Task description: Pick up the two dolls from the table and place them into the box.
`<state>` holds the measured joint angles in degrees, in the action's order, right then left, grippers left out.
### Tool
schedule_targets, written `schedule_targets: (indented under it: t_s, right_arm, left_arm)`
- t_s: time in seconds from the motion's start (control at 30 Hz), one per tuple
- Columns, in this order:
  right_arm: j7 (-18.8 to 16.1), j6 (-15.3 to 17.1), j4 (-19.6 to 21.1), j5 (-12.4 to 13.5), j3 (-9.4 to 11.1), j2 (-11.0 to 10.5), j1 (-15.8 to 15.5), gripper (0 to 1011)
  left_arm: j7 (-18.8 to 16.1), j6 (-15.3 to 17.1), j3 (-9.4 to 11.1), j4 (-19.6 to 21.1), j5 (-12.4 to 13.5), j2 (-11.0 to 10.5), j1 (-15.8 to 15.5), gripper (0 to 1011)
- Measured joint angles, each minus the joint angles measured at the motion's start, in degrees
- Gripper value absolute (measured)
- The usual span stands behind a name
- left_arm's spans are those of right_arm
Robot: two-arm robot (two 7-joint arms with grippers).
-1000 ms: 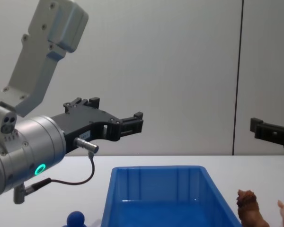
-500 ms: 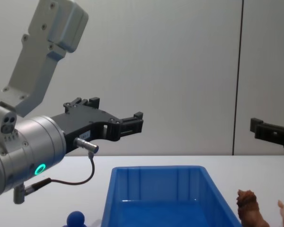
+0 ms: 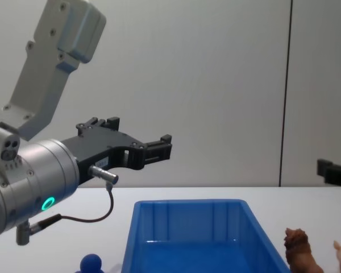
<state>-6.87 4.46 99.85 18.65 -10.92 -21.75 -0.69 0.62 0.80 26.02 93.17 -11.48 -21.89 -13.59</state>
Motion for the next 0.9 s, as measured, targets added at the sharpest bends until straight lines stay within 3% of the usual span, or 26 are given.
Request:
schedule_targets:
  t_s: [0.5, 0.9]
  right_arm:
    - [-0.87, 6.82, 1.02, 2.54, 2.16, -3.87, -4.01, 1001]
    - [-1.67, 10.09, -0.91, 2.65, 1.46, -3.33, -4.64, 1001]
  left_arm:
    - [0.00, 0.00, 0.00, 0.00, 0.00, 0.00, 0.00, 1002]
    - [0.00, 0.00, 0.00, 0.00, 0.00, 0.00, 0.00, 1002]
